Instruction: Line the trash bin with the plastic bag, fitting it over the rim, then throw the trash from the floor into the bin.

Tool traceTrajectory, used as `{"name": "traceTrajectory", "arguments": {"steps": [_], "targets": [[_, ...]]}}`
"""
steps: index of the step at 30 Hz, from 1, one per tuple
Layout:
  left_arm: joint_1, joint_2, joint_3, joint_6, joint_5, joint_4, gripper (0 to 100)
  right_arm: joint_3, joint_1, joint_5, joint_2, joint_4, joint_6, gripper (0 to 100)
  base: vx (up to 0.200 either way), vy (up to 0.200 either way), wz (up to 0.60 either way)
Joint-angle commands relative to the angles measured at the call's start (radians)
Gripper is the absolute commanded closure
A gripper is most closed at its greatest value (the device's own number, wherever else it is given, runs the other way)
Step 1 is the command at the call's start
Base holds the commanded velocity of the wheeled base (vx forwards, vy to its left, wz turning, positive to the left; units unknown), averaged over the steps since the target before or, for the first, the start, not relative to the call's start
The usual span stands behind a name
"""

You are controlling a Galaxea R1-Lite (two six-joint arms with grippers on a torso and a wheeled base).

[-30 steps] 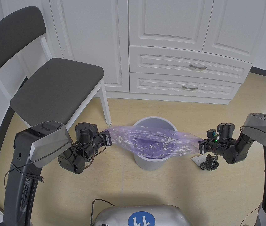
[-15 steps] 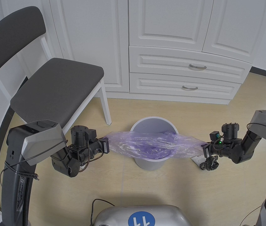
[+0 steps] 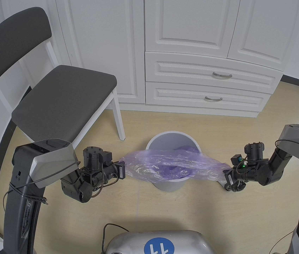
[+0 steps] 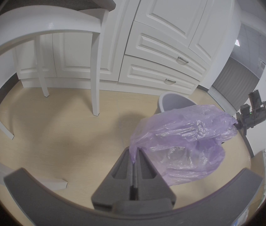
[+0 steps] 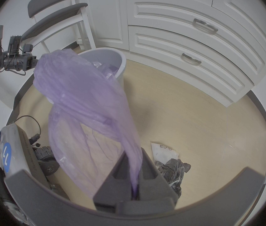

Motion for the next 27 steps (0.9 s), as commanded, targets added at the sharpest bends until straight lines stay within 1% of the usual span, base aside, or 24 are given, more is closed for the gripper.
{"name": "traceTrajectory", "arguments": {"steps": [1,5,9,12,15,17,18,21,23,27], "targets": [[-0.007,0.076,-0.078,-0.004,0.034,0.015,100,-0.059,0.027,-0.042,0.065,-0.005,0.040,100,0.000,0.000,0.00],[-0.007,0.091,-0.140,-0.011,0.097,0.032,100,-0.118,0.053,-0.087,0.092,-0.032,0.149,100,0.000,0.000,0.00],[-0.010,0.108,-0.185,-0.025,0.137,0.030,100,-0.169,0.068,-0.099,0.136,-0.119,0.221,100,0.000,0.000,0.00],[-0.023,0.126,-0.228,-0.039,0.170,0.030,100,-0.212,0.077,-0.111,0.171,-0.179,0.247,100,0.000,0.000,0.00],[-0.030,0.149,-0.283,-0.051,0.216,0.030,100,-0.266,0.087,-0.153,0.210,-0.217,0.278,100,0.000,0.000,0.00],[-0.030,0.151,-0.285,-0.053,0.218,0.030,100,-0.269,0.087,-0.156,0.211,-0.219,0.279,100,0.000,0.000,0.00],[-0.030,0.175,-0.331,-0.056,0.249,0.030,100,-0.316,0.094,-0.171,0.237,-0.240,0.313,100,0.000,0.000,0.00],[-0.030,0.191,-0.357,-0.062,0.261,0.029,100,-0.335,0.094,-0.171,0.243,-0.256,0.339,100,0.000,0.000,0.00],[-0.030,0.191,-0.361,-0.070,0.267,0.029,100,-0.335,0.094,-0.173,0.240,-0.262,0.342,100,0.000,0.000,0.00],[-0.027,0.160,-0.312,-0.068,0.270,0.029,100,-0.269,0.085,-0.173,0.181,-0.256,0.334,100,0.000,0.000,0.00]]}}
